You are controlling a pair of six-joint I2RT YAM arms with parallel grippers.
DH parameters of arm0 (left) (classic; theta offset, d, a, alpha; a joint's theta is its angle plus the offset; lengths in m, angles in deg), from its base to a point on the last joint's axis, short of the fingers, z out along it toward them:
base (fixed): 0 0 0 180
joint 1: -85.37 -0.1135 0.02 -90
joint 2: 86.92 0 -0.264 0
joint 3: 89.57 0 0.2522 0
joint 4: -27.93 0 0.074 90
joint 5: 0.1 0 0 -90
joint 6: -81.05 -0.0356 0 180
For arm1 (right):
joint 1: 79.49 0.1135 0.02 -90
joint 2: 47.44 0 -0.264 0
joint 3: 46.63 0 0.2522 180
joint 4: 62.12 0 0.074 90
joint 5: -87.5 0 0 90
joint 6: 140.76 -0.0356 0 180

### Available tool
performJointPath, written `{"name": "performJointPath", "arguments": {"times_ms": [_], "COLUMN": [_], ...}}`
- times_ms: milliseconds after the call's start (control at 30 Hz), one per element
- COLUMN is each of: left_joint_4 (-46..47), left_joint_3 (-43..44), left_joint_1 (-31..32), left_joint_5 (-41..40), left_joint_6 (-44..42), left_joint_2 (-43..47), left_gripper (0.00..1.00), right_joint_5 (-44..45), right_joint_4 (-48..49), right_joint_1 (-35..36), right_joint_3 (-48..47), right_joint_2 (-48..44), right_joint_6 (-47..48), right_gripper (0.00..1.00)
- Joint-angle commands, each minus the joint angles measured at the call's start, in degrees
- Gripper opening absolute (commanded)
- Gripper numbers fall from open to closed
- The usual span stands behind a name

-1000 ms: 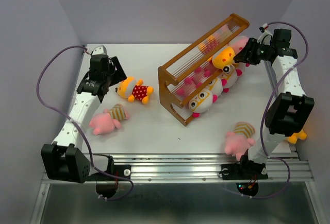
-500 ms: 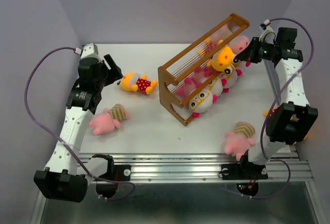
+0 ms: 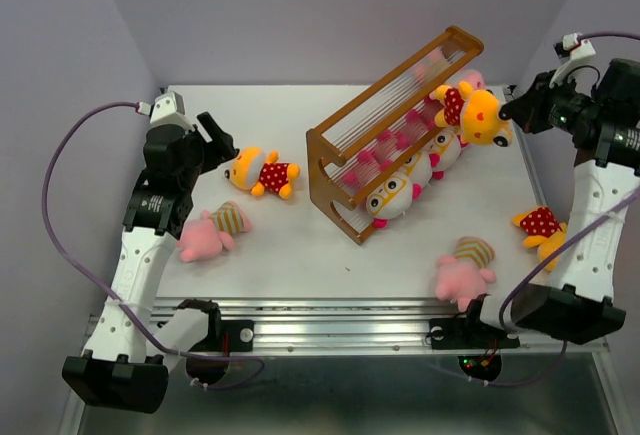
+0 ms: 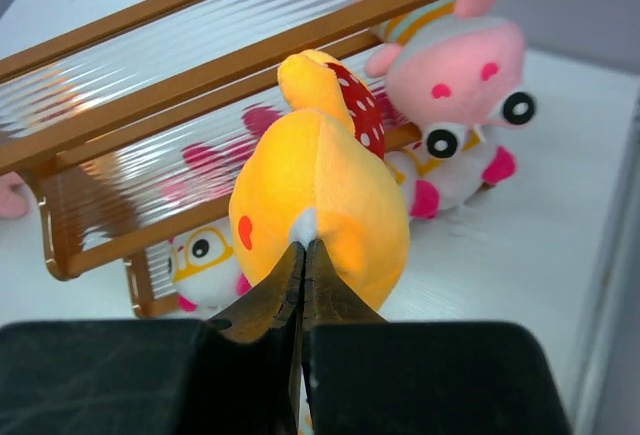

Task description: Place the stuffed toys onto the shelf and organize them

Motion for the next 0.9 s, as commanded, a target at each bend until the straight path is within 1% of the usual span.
{"name": "performJointPath", "arguments": {"times_ms": [0, 33, 100, 133, 167, 367, 467, 500, 533, 567, 600, 633, 700, 733, 767, 833, 867], "left_joint_4": [4.15, 4.24, 4.5, 4.85, 5.12, 6.0, 5.91, 6.17, 6.35, 6.44, 6.61, 6.88, 7.31, 7.67, 8.37, 9.16, 9.95], "left_joint_3": [-0.54, -0.37, -0.36, -0.54, -0.8, -2.65, -3.09, -3.61, -3.88, -4.14, -4.4, -4.49, -4.76, -4.76, -4.85, -4.5, -4.23], "left_joint_1": [-0.25, -0.25, -0.25, -0.25, -0.25, -0.25, -0.25, -0.25, -0.25, -0.25, -0.25, -0.25, -0.25, -0.25, -0.25, -0.25, -0.25], "left_joint_5": [-1.1, -1.45, -1.55, -1.72, -1.72, -1.55, -1.55, -1.28, -1.2, -1.02, -0.76, 0.12, 1.43, 2.31, 3.45, 7.32, 9.77], "left_joint_6": [-1.83, -2.26, -2.62, -2.79, -2.97, -3.93, -4.55, -4.81, -4.99, -4.99, -5.17, -5.34, -5.6, -5.95, -5.96, -6.48, -7.09], "left_joint_2": [1.94, 1.94, 2.03, 2.29, 2.38, 3.34, 3.69, 3.87, 3.87, 3.96, 3.96, 3.96, 4.13, 4.57, 4.75, 5.36, 5.98], "left_gripper": [0.84, 0.84, 0.84, 0.83, 0.84, 0.84, 0.84, 0.84, 0.84, 0.85, 0.85, 0.85, 0.85, 0.85, 0.85, 0.86, 0.87], "right_joint_5": [7.9, 13.23, 19.4, 24.57, 26.62, 34.98, 36.48, 35.7, 35.7, 35.0, 34.21, 32.03, 29.47, 27.45, 22.21, 16.91, 10.8], "right_joint_4": [1.19, 1.28, 1.19, 1.19, 1.19, -0.38, -4.51, -5.39, -6.18, -6.88, -8.37, -9.17, -11.45, -12.85, -14.78, -21.98, -25.75], "right_joint_1": [-1.0, -1.0, -1.0, -1.0, -1.0, -1.52, -2.57, -2.58, -2.58, -2.58, -2.58, -2.58, -2.58, -2.58, -2.58, -2.58, -2.58], "right_joint_3": [-3.04, -3.39, -2.78, -1.04, 0.2, 9.33, 11.72, 13.64, 14.18, 14.27, 13.66, 13.05, 11.73, 10.77, 10.58, 11.37, 12.76], "right_joint_2": [-6.58, -7.54, -8.08, -8.78, -9.22, -11.69, -10.55, -10.28, -9.93, -9.49, -8.88, -8.7, -8.35, -8.34, -8.26, -8.26, -7.73], "right_joint_6": [4.27, 4.36, 4.54, 5.15, 5.94, 9.72, 11.92, 13.31, 13.59, 13.94, 14.73, 16.13, 17.89, 21.2, 24.37, 30.26, 38.82], "right_gripper": [0.0, 0.01, 0.01, 0.01, 0.01, 0.01, 0.01, 0.01, 0.05, 0.27, 0.46, 0.61, 0.68, 0.71, 0.75, 0.77, 0.77]}}
